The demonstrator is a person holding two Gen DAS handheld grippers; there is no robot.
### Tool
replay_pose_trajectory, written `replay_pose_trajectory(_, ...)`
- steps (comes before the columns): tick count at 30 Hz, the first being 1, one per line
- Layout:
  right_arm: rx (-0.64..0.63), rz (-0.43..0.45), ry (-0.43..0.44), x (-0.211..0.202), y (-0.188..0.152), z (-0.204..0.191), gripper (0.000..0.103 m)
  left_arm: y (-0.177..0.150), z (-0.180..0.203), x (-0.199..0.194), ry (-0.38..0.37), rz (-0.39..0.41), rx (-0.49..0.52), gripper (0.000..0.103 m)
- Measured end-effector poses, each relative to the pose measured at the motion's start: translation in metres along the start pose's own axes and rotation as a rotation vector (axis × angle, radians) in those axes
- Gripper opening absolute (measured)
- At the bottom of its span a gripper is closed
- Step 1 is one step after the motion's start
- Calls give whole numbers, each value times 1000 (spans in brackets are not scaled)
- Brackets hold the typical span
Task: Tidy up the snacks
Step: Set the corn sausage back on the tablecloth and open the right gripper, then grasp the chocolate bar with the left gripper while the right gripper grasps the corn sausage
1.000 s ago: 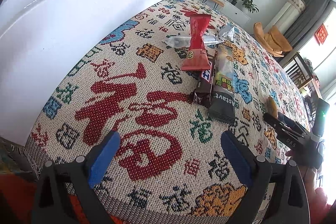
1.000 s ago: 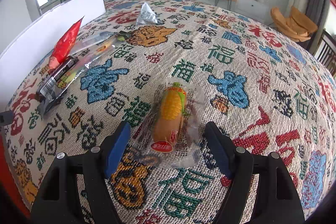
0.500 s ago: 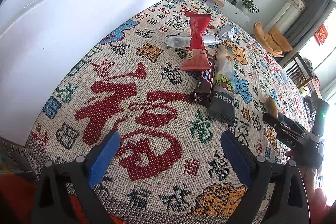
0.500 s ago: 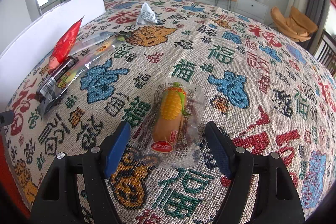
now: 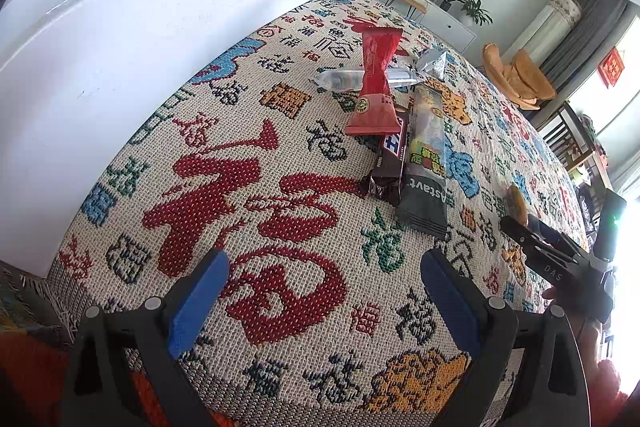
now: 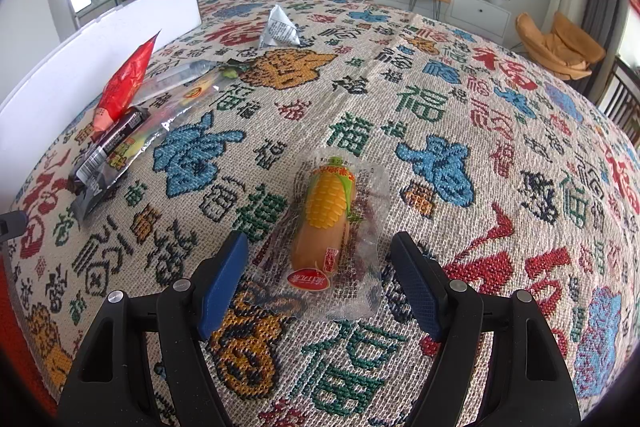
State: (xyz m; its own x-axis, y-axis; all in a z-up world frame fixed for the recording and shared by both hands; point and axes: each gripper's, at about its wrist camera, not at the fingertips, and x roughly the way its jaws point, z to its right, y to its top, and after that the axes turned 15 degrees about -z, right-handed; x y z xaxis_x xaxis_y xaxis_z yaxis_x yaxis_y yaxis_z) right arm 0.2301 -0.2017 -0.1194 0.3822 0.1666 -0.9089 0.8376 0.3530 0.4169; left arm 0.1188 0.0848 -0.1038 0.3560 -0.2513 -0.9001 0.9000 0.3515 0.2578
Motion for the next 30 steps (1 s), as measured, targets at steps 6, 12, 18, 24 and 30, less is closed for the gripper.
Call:
replay_pose_trajectory(6, 0, 0, 0, 0, -1, 0, 77, 0, 0, 0, 0, 0, 0, 96)
replay_pose_trajectory(12, 0, 0, 0, 0, -1, 0, 77, 0, 0, 0, -1, 0, 0, 96)
replay_pose_trajectory(18, 0, 0, 0, 0, 0, 0, 77, 0, -1, 0, -2, 0, 0, 96)
replay_pose_trajectory(24, 0, 0, 0, 0, 0, 0, 77, -1, -9, -7, -104, 22, -18, 96)
replay_pose_trajectory(30, 1, 1, 1, 0, 0, 0, 77, -1, -12, -11, -161, 33, -28, 96)
